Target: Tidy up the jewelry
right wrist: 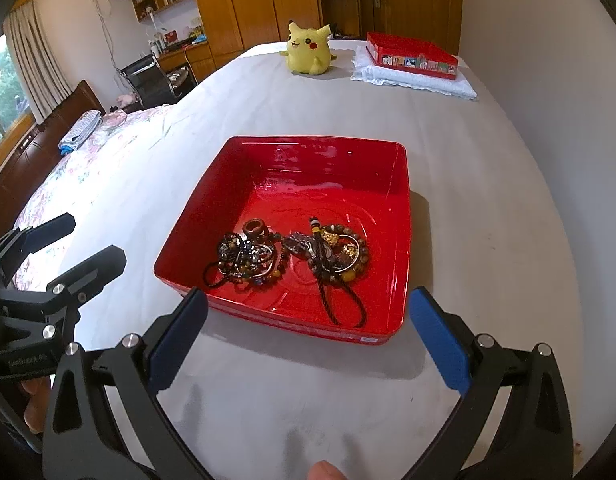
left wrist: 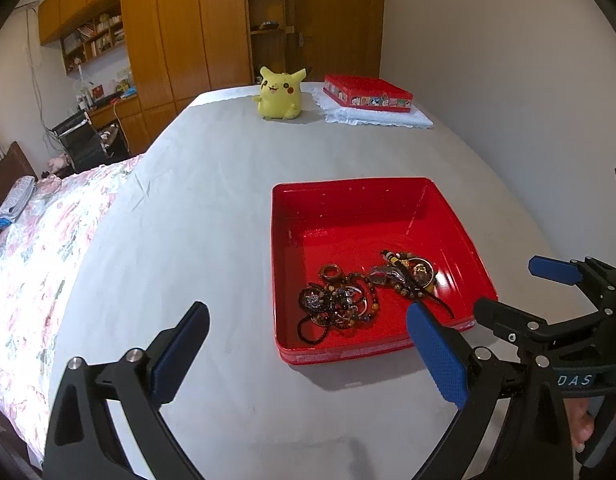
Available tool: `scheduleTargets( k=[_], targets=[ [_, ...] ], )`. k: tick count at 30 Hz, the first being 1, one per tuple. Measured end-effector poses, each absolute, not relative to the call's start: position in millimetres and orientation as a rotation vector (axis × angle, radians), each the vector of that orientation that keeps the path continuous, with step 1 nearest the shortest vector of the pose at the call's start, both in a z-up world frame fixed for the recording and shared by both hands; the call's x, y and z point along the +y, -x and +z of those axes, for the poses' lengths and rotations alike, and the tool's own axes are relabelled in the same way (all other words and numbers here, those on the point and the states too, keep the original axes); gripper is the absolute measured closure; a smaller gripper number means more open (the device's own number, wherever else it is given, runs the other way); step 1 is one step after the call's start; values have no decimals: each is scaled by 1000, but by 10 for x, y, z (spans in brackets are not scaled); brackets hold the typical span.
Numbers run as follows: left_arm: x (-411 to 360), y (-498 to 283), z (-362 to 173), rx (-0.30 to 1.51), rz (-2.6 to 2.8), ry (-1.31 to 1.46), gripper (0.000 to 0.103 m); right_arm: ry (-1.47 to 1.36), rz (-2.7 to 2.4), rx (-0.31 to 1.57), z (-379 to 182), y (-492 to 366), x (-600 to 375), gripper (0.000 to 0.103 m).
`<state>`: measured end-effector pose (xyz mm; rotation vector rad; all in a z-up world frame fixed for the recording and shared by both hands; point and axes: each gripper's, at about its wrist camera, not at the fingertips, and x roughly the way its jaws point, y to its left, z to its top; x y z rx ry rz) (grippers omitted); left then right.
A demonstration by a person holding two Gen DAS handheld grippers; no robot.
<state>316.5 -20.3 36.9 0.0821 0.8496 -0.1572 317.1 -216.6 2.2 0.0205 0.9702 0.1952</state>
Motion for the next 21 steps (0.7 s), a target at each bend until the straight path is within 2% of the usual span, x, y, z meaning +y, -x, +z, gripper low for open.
scheduleTargets(
  k=[21],
  targets=[
    [-216,-3210,352,838,-138,-88,5,-19,193,977,-27,-3193,-2165,3]
  ],
)
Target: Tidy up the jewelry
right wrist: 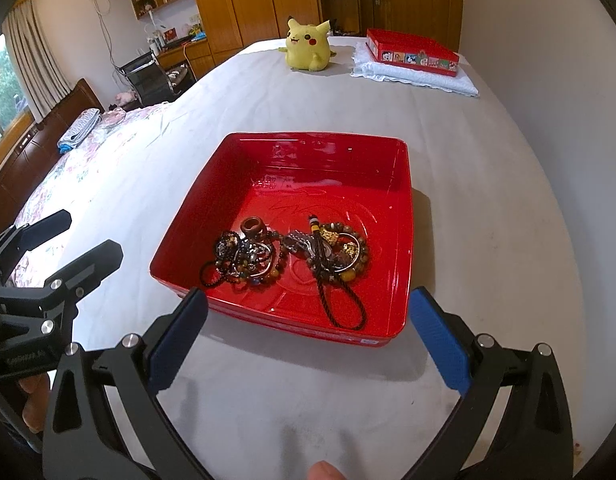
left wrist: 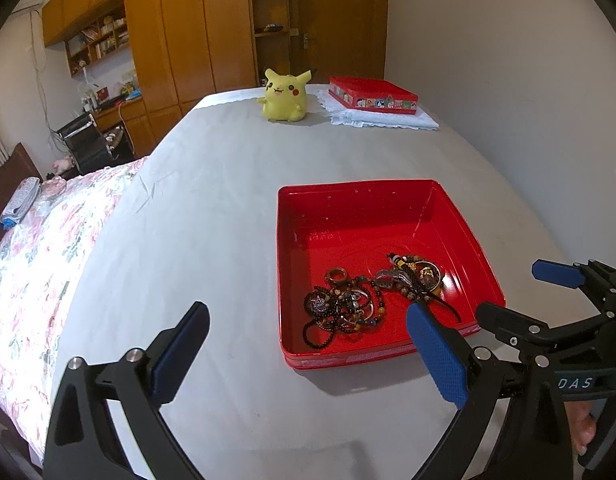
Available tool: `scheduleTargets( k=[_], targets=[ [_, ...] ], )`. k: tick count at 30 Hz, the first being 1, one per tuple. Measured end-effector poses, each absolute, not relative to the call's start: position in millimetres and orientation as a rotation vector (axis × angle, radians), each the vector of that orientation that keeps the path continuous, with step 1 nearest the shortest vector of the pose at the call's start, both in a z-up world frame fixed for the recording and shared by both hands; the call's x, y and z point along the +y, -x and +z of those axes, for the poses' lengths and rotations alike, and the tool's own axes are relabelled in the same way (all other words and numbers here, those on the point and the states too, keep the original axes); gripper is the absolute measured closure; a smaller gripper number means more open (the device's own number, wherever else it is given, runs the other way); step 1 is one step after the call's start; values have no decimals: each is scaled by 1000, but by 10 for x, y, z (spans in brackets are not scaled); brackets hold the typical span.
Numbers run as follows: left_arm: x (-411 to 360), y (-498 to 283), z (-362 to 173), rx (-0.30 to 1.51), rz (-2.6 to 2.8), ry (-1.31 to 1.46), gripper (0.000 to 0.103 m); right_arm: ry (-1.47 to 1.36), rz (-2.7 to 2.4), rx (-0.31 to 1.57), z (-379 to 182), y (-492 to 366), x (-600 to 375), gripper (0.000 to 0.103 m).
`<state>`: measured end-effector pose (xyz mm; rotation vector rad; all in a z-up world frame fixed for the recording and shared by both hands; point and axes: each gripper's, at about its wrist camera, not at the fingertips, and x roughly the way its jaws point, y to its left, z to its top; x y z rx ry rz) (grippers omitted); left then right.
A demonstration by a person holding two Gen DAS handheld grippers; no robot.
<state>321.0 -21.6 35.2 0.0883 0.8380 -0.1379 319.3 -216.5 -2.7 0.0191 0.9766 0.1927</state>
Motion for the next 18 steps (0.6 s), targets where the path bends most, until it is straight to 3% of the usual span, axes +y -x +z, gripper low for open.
scheduleTargets(
  k=[18],
  targets=[
    [-212,-3183,339,835,-134,-86,5,-23,191,975,-26,-3183,-2166,3]
  ],
)
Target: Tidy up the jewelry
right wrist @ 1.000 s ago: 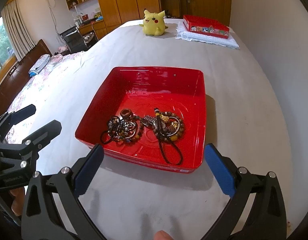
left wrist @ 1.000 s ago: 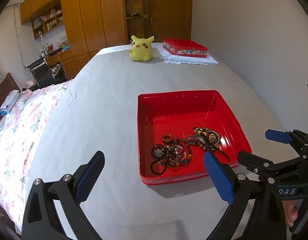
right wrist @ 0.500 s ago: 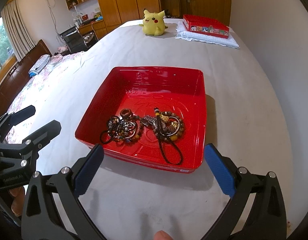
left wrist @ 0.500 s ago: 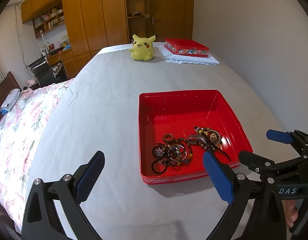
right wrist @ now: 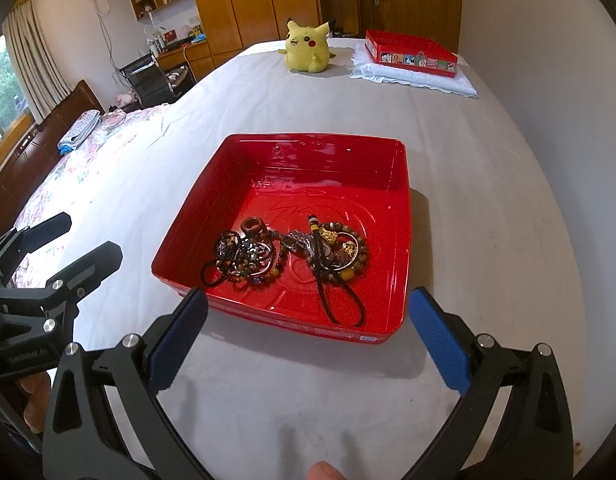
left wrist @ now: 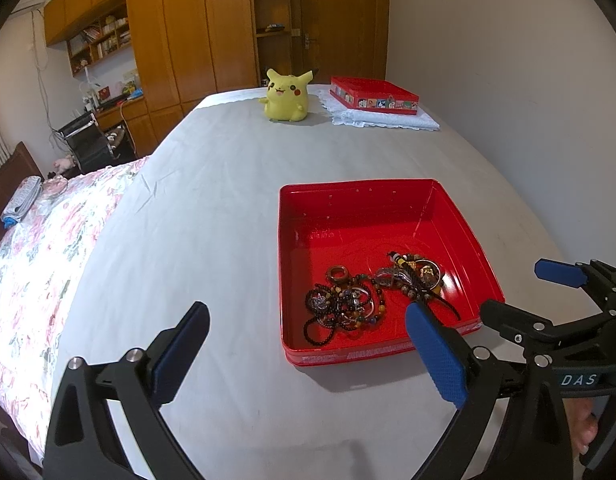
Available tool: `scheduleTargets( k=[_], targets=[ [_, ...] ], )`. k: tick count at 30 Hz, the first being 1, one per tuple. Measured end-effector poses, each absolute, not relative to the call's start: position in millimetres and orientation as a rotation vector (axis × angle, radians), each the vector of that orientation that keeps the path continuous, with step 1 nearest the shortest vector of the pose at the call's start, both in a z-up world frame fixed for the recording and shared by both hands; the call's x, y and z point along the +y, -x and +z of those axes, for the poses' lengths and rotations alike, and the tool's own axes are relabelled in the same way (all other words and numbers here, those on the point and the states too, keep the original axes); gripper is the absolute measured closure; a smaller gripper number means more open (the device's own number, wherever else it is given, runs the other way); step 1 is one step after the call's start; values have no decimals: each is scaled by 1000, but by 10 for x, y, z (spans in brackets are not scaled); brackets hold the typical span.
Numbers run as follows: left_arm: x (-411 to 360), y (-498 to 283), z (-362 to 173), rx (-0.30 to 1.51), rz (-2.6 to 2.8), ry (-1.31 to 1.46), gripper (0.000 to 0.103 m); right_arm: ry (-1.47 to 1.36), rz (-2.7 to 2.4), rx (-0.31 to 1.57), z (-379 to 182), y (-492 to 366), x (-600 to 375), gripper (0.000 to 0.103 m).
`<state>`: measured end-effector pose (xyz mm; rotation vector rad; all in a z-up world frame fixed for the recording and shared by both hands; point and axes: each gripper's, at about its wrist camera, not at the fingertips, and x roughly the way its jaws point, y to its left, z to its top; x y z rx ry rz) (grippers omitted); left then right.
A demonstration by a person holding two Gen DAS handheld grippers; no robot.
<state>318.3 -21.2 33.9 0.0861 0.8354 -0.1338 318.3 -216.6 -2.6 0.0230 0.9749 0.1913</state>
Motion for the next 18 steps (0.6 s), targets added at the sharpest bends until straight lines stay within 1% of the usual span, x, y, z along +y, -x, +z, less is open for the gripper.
scheduleTargets(
  k=[18],
  targets=[
    [-205,-3169,347,833,-132,-87,5,-22,192,972,-18,-3168,-2169,3]
  ],
)
